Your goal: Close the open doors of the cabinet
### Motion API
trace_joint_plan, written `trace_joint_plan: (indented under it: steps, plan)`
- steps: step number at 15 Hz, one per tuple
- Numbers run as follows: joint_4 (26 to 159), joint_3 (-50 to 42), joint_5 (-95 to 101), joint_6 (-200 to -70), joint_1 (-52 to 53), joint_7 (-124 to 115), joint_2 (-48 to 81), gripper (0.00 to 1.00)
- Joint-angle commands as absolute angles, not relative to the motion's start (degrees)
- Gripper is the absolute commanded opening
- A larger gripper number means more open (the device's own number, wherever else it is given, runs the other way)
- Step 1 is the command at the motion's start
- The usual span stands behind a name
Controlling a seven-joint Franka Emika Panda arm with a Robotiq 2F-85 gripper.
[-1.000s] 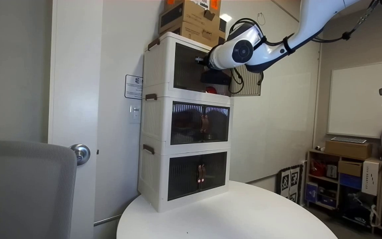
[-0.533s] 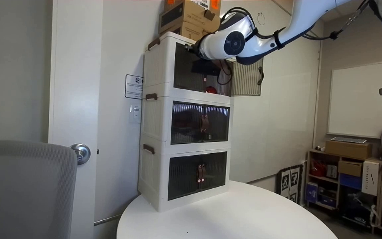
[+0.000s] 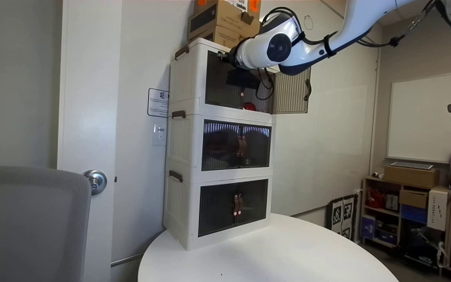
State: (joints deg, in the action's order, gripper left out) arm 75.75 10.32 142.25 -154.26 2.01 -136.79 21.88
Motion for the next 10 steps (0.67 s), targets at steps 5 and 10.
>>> trace_joint_plan:
  steps: [5,10]
  plan:
    - [88.62,5.76,112.21,-175.64,-5.26,-126.86,8.55,0.55]
    - [104.12,-0.99,92.71,-179.73,-6.89,-104.4,0.94,0.92]
